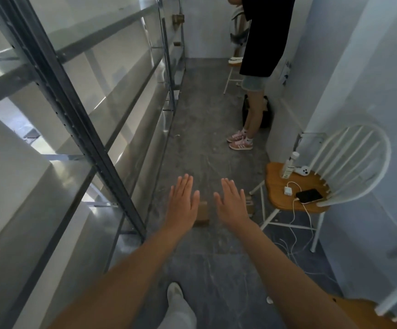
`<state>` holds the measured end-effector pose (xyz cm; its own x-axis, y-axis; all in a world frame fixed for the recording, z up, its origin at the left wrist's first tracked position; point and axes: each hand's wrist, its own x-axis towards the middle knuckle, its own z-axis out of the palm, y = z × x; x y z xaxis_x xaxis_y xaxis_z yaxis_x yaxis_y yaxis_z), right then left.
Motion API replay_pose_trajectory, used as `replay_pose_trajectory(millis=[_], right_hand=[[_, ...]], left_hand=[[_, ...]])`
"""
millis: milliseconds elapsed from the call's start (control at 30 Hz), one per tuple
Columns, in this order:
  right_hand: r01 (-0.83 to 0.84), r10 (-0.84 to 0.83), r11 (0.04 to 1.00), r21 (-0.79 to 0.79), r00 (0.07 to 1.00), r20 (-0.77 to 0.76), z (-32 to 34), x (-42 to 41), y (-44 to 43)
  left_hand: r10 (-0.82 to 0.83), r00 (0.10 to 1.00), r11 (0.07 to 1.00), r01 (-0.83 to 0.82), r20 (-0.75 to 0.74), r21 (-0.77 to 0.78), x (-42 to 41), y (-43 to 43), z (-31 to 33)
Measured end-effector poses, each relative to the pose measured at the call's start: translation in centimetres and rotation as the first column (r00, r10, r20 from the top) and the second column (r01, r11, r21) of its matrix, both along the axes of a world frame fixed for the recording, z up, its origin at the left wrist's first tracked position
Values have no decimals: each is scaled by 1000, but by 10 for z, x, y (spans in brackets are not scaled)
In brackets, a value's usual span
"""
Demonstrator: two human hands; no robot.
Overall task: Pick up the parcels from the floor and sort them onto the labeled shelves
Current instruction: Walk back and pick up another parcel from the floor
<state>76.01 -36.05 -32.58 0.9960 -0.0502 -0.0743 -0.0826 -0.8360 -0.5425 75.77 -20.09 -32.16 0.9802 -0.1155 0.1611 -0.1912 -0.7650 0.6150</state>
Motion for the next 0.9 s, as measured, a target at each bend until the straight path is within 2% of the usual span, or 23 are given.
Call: replay_pose_trajectory(millis=[267, 533, 900], right_hand=[[46, -47, 999, -9, 998, -52, -6, 112, -10], [50, -50, 999, -3, 997, -63, -2, 235, 13], [-28, 26, 1000, -10, 990, -139, -31, 331, 10]], left_hand=[[-77, 997, 997, 77, -30, 19, 116, 4, -27], [-76, 994, 996, 79, -72, 42, 243, 35, -27], [-41, 980, 995, 59, -196, 87, 327, 40, -60]])
